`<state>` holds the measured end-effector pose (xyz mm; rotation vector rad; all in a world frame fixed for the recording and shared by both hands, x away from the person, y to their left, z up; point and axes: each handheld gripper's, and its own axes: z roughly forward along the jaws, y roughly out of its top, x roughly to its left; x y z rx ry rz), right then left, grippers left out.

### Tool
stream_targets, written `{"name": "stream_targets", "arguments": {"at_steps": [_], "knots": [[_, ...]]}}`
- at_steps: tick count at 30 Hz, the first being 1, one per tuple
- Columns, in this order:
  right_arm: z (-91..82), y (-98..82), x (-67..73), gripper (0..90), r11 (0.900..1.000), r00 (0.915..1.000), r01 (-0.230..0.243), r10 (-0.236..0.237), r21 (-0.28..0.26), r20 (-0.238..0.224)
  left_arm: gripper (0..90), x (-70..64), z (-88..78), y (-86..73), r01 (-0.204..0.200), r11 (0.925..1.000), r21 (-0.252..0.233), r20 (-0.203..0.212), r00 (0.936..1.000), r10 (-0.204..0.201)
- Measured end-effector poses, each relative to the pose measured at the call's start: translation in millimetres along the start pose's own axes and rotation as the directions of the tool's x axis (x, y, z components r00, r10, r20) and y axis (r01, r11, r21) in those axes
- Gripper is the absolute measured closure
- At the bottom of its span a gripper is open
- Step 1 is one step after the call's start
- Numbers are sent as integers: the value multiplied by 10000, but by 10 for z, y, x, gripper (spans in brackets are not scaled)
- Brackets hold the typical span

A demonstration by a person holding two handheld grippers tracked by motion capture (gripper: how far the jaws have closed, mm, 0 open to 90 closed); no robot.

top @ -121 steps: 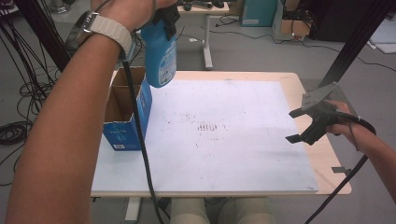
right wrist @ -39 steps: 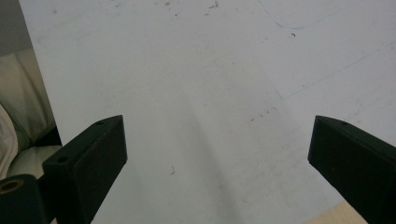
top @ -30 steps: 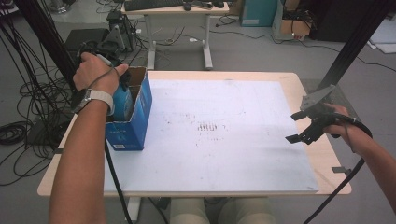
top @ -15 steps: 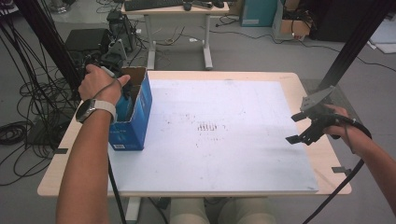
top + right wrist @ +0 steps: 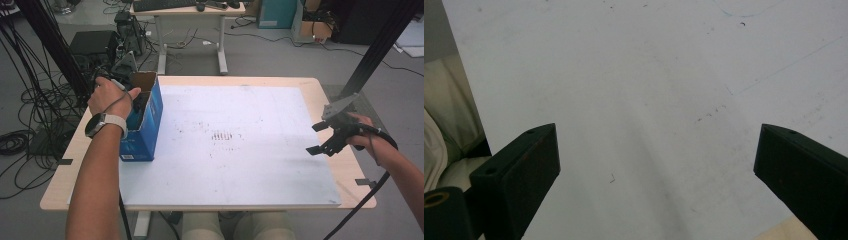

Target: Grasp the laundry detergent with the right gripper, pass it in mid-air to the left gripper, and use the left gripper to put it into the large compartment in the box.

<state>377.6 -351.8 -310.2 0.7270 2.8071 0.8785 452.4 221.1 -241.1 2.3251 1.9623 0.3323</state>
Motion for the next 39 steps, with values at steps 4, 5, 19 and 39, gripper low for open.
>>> {"name": "stream_targets", "arguments": {"at_steps": [4,5,19,39], "knots": [[6,-4,0,46,10000,10000,-1,1,2,-5,376,-2,55,-13,-18,10000,-8,6,10000,18],[9,-5,1,46,10000,10000,3,-3,18,-5,376,-9,72,-16,-37,10000,13,-19,10000,37],[21,-30,-13,46,10000,10000,-93,93,9,3,376,-30,190,-19,57,10000,71,49,10000,-57],[30,-46,-8,46,9999,9999,-125,125,-32,-27,375,-20,198,-11,150,9998,140,59,9999,-151]]}}
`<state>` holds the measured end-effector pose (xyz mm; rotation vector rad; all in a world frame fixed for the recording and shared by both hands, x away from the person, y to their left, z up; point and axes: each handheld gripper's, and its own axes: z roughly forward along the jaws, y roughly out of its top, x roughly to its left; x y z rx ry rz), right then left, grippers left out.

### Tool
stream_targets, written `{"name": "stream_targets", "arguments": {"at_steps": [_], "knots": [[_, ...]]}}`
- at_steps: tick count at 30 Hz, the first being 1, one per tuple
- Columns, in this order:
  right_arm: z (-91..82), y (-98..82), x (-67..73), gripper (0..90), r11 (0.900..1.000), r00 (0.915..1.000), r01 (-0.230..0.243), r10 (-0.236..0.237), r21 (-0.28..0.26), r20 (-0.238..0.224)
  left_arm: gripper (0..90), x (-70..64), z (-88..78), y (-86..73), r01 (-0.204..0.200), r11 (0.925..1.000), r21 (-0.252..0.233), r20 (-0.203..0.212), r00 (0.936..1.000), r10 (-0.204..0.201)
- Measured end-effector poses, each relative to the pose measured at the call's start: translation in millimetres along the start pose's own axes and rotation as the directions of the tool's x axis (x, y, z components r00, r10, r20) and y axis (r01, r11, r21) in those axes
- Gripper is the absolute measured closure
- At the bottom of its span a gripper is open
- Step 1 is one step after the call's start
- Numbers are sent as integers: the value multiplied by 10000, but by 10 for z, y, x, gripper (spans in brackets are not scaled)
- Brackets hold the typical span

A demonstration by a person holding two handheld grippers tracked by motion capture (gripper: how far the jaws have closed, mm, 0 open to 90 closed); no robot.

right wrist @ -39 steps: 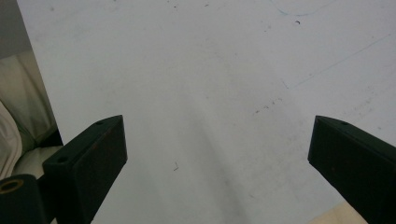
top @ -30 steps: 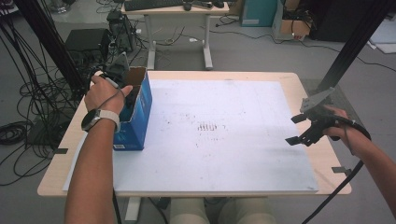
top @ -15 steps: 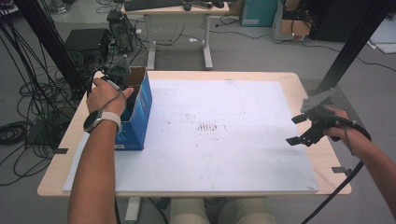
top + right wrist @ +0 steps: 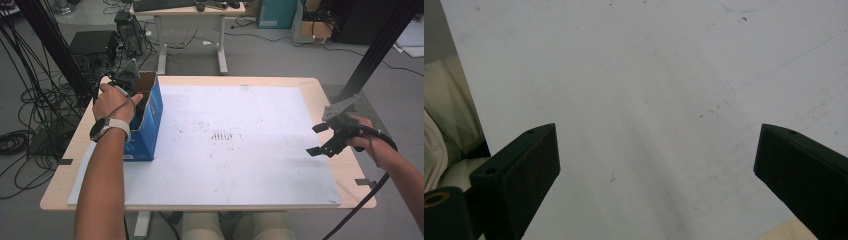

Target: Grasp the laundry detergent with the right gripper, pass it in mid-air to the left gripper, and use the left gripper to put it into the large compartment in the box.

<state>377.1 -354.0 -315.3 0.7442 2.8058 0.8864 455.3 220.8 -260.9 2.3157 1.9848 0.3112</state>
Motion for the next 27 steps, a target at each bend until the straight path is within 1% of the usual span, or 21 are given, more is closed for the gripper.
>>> {"name": "stream_targets", "arguments": {"at_steps": [27], "knots": [[-10,-2,4,46,10000,10000,48,-48,-36,0,375,9,1,-5,74,10000,1,-13,10000,-74]]}}
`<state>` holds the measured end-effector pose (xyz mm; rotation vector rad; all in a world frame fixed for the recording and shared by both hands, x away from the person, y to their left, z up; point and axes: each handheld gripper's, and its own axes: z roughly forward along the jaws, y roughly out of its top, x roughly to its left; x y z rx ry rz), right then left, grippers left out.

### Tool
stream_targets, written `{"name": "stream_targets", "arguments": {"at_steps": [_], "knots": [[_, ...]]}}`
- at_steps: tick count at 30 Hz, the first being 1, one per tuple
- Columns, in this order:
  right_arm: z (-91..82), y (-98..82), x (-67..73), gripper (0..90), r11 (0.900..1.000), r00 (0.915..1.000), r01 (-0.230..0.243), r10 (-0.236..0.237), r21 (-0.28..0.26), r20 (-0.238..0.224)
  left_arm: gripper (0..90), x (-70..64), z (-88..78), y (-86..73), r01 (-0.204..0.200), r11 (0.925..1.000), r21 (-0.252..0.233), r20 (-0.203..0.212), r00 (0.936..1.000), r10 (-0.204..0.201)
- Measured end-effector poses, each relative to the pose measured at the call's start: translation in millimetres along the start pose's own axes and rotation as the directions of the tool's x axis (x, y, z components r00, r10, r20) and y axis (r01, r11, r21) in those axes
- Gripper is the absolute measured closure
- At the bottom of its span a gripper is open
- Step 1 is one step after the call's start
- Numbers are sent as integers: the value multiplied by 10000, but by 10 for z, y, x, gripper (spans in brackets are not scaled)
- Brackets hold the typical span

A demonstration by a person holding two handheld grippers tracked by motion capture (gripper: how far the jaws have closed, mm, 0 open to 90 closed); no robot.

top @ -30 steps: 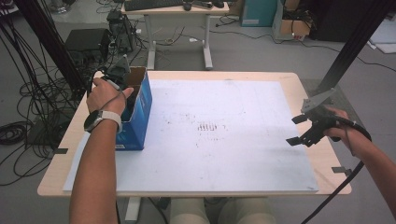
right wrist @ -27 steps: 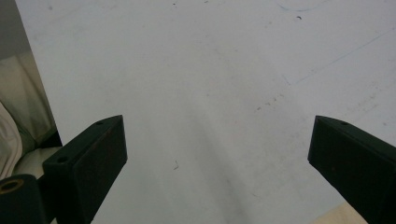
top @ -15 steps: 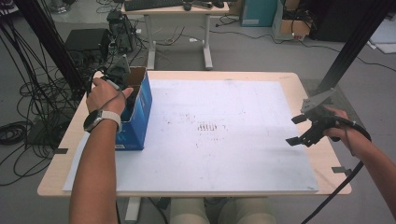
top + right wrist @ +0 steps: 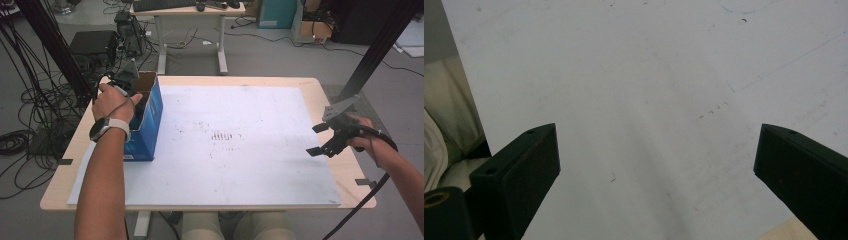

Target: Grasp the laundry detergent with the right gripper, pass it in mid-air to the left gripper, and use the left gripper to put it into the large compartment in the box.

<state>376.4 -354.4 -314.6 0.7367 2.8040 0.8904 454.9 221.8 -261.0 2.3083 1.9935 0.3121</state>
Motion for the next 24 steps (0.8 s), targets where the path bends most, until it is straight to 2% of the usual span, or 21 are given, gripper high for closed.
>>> {"name": "stream_targets", "arguments": {"at_steps": [24], "knots": [[4,-13,6,46,10000,10000,-25,25,-15,-7,375,7,-3,-9,48,10000,7,-14,10000,-48]]}}
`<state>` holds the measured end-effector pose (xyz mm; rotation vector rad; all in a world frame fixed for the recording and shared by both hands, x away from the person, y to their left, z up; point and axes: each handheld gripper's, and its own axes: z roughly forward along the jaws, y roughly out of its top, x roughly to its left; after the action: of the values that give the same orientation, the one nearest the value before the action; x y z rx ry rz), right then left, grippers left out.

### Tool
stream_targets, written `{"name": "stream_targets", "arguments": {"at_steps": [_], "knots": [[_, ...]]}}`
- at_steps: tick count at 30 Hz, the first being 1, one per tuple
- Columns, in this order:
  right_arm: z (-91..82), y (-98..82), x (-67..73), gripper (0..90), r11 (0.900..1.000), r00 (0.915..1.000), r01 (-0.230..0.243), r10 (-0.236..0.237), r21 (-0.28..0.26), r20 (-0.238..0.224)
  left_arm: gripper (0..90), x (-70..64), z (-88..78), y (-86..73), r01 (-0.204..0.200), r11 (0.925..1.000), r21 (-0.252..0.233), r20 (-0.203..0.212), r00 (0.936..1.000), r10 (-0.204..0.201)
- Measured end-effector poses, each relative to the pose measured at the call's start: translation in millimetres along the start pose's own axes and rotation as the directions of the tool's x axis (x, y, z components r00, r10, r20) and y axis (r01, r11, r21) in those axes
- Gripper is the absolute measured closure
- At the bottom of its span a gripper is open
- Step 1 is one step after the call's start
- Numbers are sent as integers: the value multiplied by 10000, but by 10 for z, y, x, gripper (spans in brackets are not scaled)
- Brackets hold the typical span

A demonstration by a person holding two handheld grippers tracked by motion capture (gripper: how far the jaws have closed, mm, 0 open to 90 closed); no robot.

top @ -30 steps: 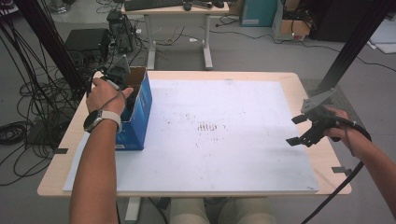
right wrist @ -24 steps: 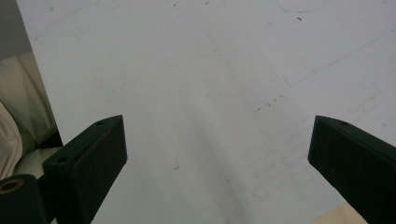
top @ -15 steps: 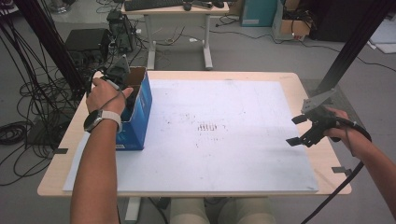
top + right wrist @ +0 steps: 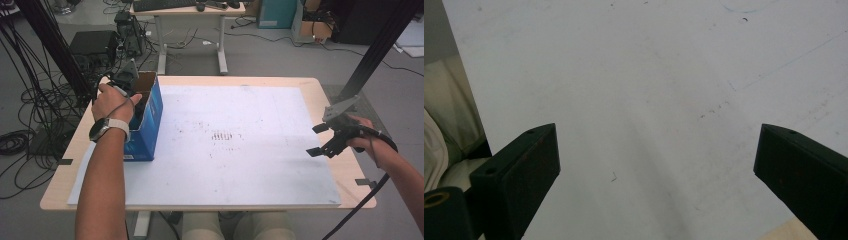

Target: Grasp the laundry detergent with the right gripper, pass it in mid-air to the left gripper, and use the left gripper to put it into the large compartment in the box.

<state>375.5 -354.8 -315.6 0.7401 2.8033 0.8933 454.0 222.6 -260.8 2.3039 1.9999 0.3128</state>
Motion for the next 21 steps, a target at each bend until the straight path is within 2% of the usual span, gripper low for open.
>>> {"name": "stream_targets", "arguments": {"at_steps": [21], "knots": [[1,2,-2,46,10000,10000,-6,6,-11,-6,374,8,-1,-7,42,10000,-25,38,10000,-42]]}}
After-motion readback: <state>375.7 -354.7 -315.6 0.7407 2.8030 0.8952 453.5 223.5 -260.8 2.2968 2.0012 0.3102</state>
